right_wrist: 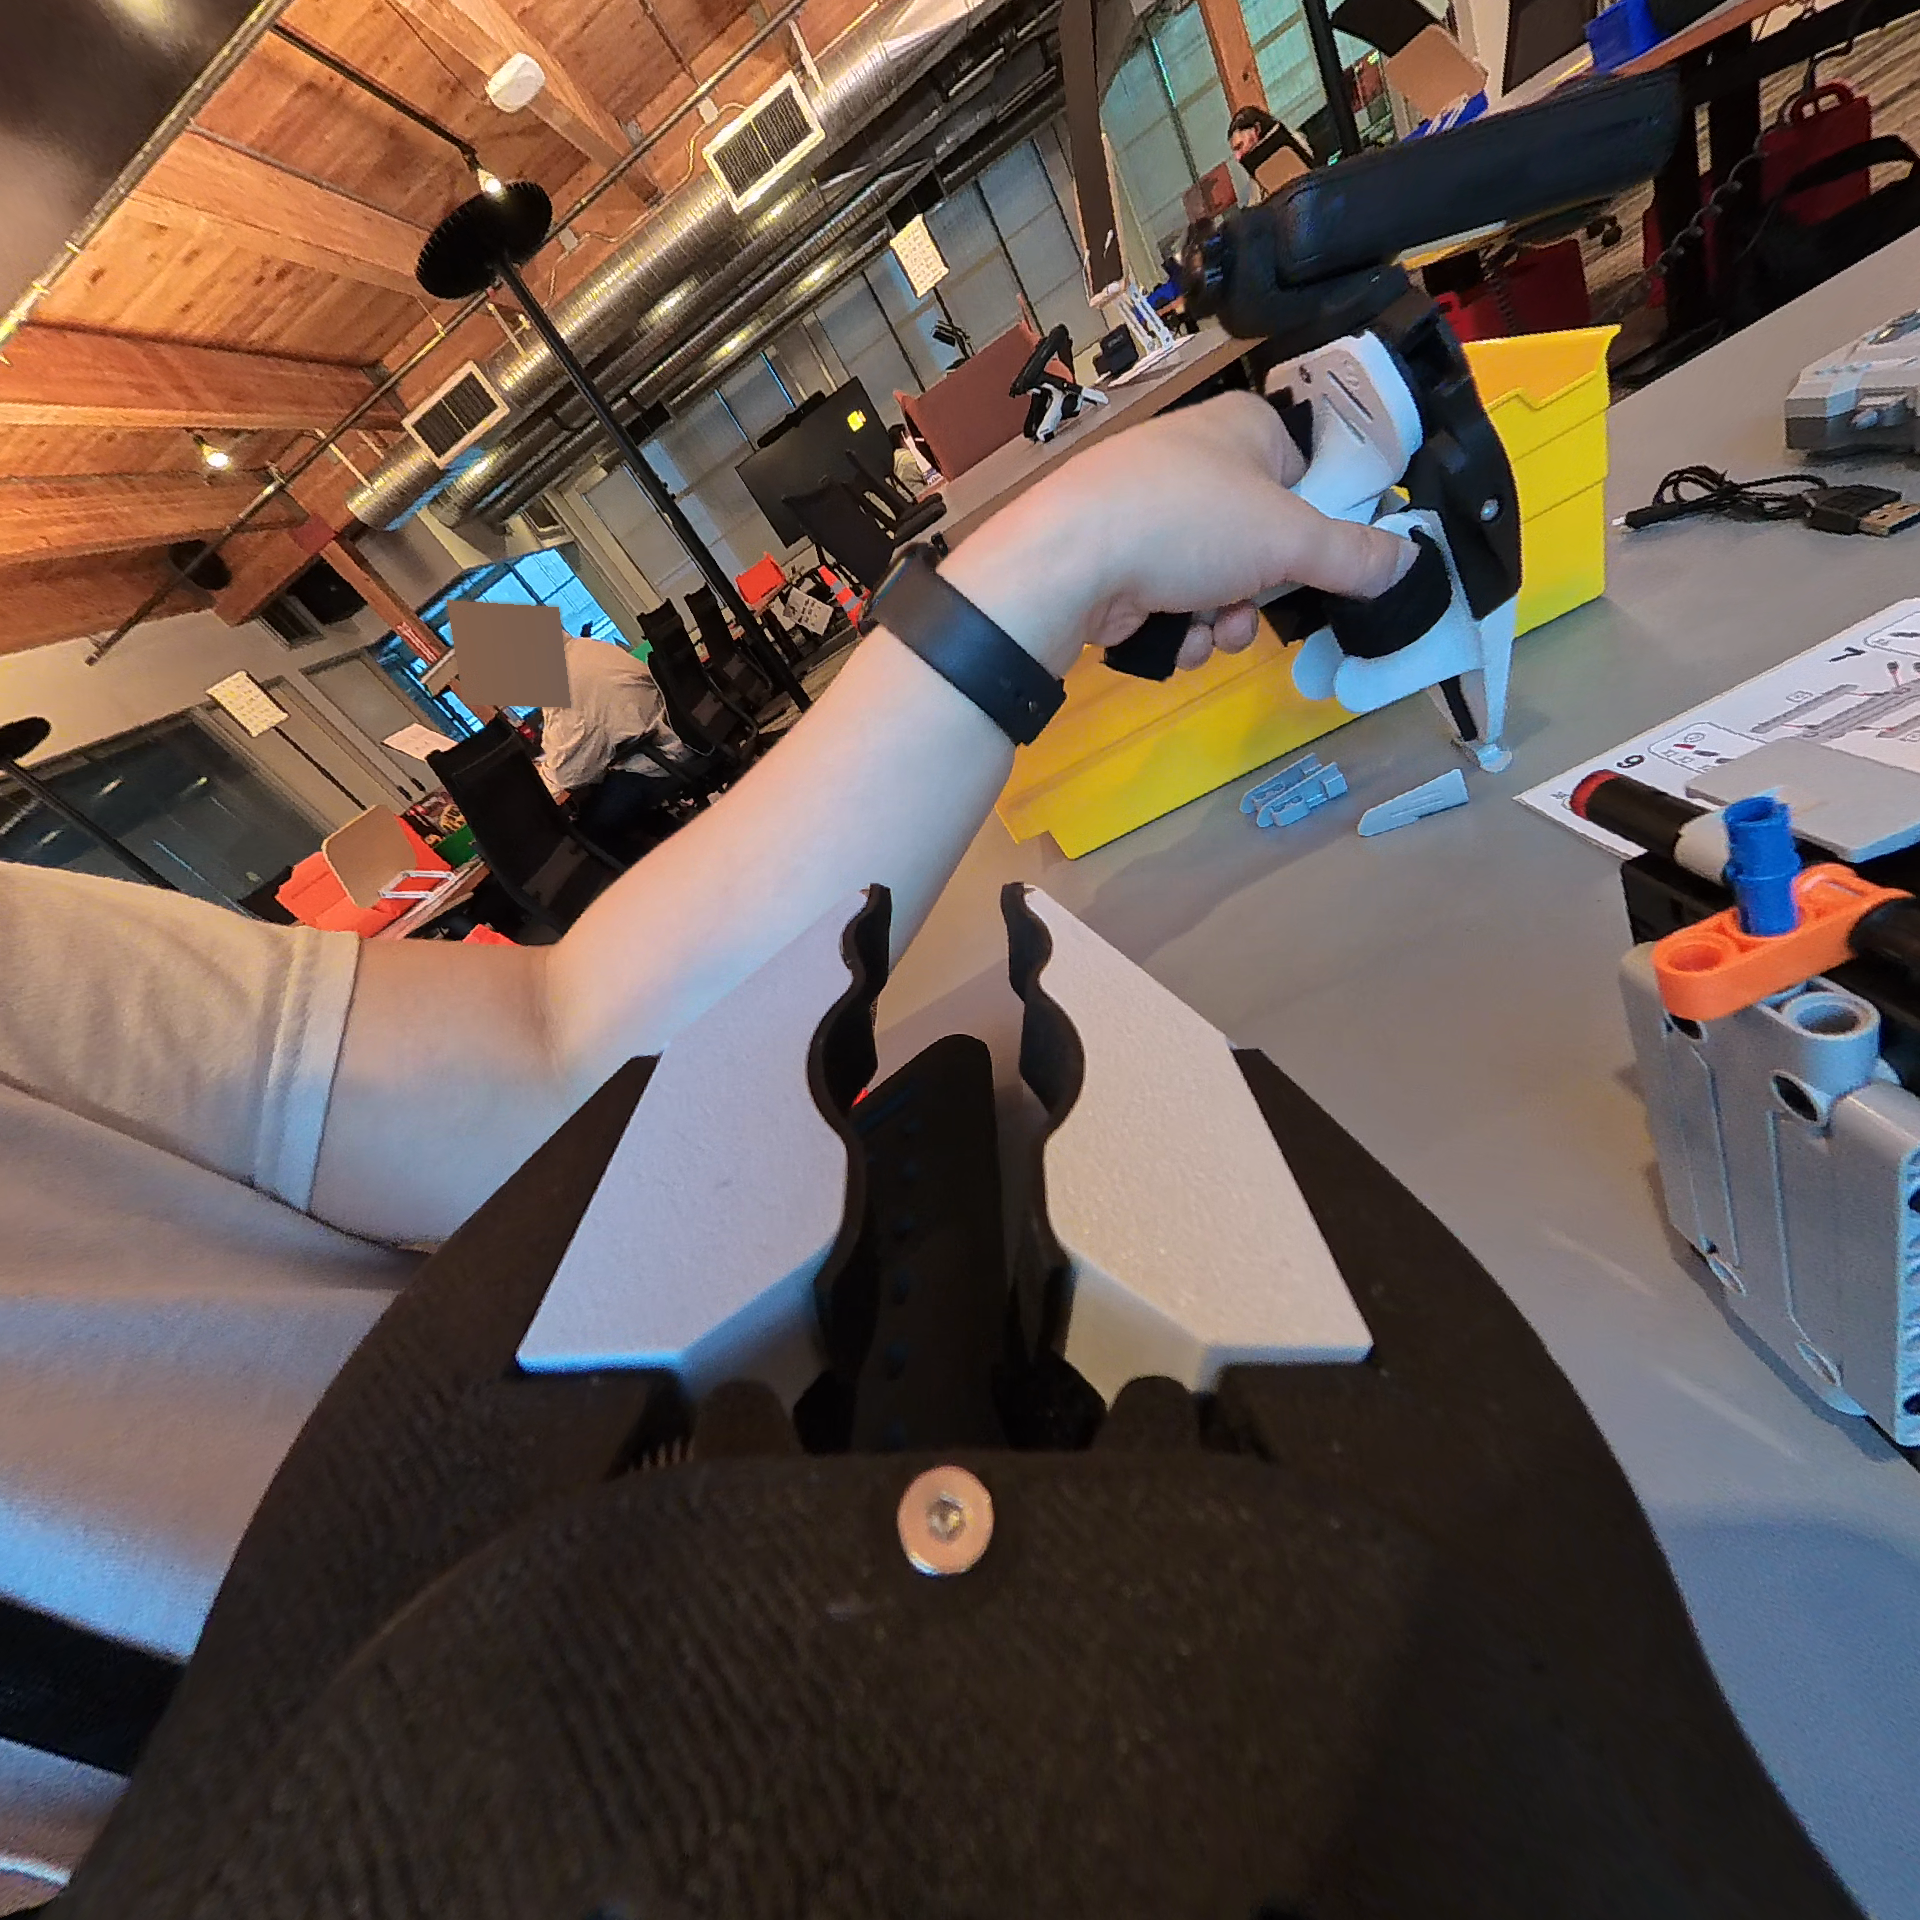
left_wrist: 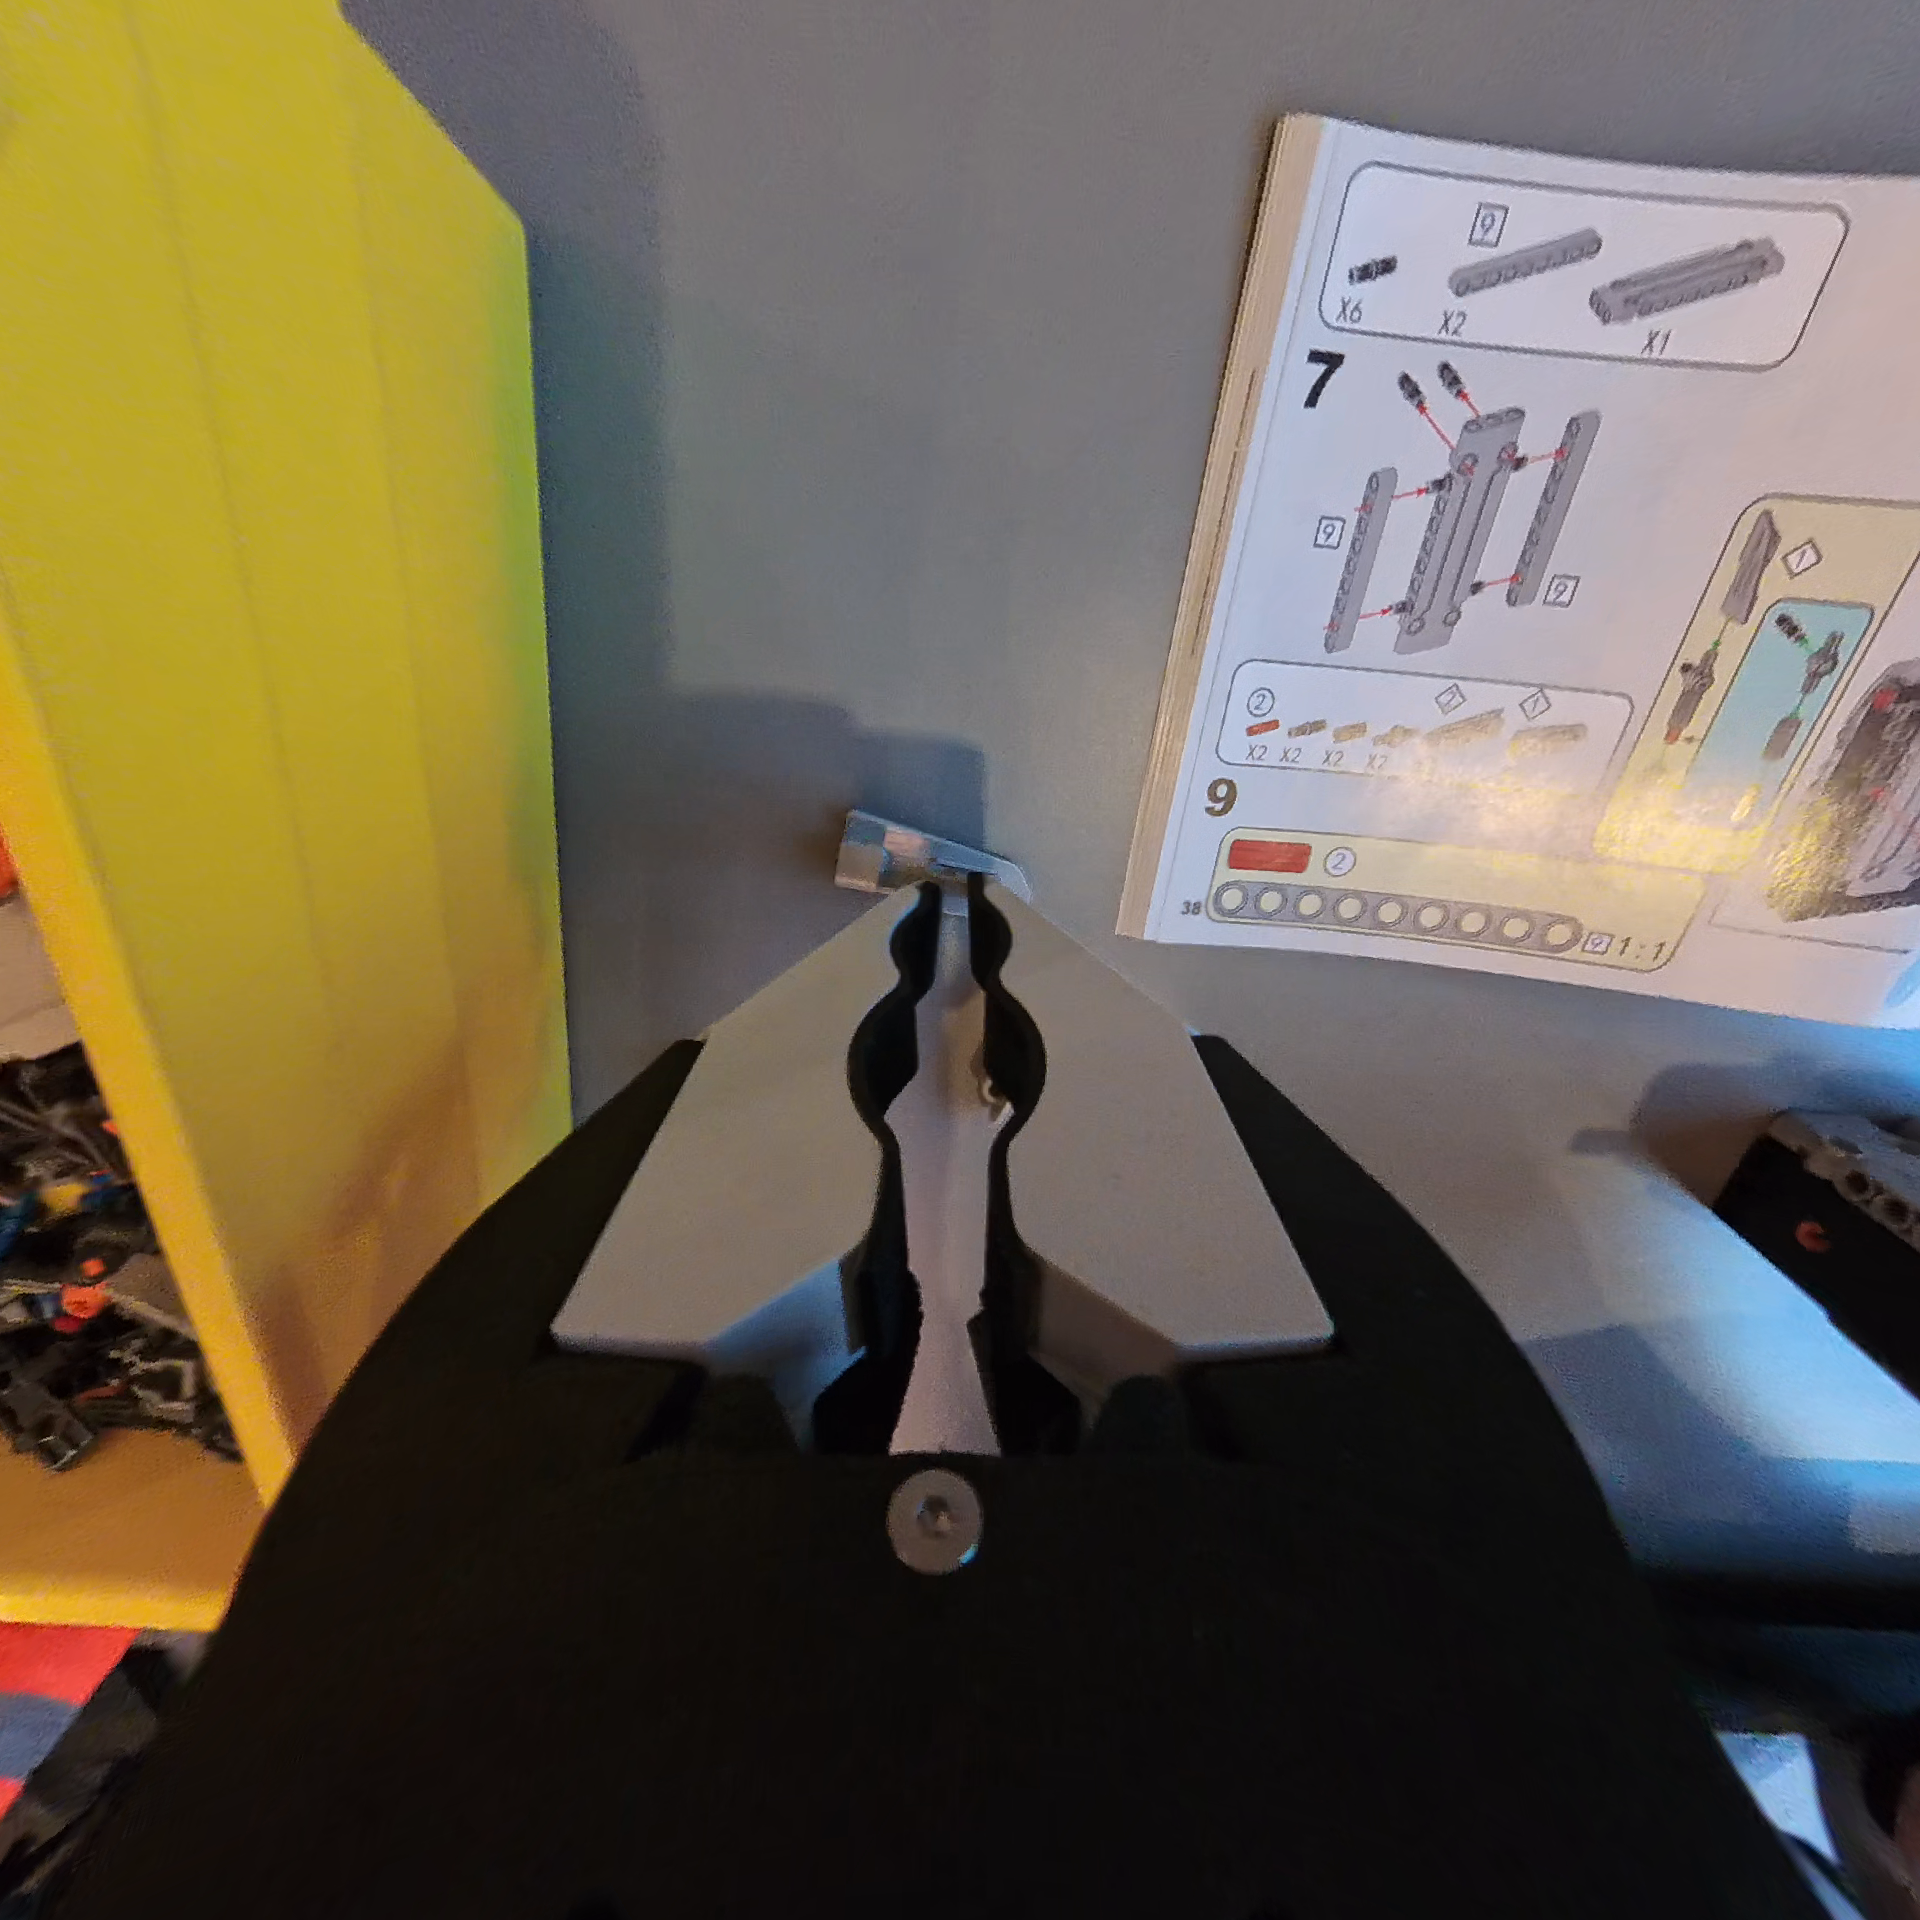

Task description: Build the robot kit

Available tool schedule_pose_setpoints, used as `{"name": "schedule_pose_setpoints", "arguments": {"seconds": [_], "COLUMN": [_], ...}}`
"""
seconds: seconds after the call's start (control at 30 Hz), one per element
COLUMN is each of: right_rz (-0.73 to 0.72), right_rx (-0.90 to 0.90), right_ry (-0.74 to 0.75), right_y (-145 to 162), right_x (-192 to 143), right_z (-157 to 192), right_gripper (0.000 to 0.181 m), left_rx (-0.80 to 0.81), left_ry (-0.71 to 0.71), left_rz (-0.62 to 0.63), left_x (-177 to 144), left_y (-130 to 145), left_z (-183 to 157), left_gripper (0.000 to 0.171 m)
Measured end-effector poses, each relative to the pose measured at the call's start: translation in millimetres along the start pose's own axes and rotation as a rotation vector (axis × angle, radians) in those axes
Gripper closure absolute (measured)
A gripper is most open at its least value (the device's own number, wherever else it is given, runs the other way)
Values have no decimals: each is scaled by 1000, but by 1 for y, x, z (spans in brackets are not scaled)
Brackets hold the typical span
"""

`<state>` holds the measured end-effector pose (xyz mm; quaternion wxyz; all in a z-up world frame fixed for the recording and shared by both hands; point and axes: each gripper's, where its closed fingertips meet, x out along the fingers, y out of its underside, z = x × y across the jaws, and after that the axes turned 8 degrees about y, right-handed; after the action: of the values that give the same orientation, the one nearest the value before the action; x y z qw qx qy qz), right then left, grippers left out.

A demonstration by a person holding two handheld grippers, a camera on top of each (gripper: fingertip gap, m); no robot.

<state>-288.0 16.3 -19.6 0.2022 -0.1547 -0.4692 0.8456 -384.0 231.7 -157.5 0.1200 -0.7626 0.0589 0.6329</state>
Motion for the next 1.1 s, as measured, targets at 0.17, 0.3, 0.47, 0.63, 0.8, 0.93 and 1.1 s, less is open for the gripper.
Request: {"name": "schedule_pose_setpoints", "arguments": {"seconds": [0.17, 0.3, 0.47, 0.63, 0.8, 0.93, 1.1], "right_rz": [4, 2, 5, 3, 14, 14, 10], "right_rx": [-5, -4, -5, 3, -5, -3, 6], "right_ry": [0, 1, 1, -3, -3, 3, 2], "right_y": [1, 0, 1, 1, 3, 3, 2], "right_x": [0, 0, 0, 0, 2, 2, 1], "right_z": [1, 0, 0, 0, 1, -1, -2], "right_gripper": [160, 160, 160, 160, 159, 160, 160], "left_rx": [-51, -54, -20, -10, -70, -45, 3], "left_ry": [30, 10, 22, 35, 78, 48, 30], "left_rz": [10, 17, 35, 29, -10, 27, 30], "left_x": [0, -1, 0, -3, -3, 2, 5], "left_y": [2, 2, 1, 3, 1, 5, 5], "left_z": [-1, 2, 0, 5, 2, 1, -3], "left_gripper": [161, 158, 161, 162, 151, 152, 158]}}
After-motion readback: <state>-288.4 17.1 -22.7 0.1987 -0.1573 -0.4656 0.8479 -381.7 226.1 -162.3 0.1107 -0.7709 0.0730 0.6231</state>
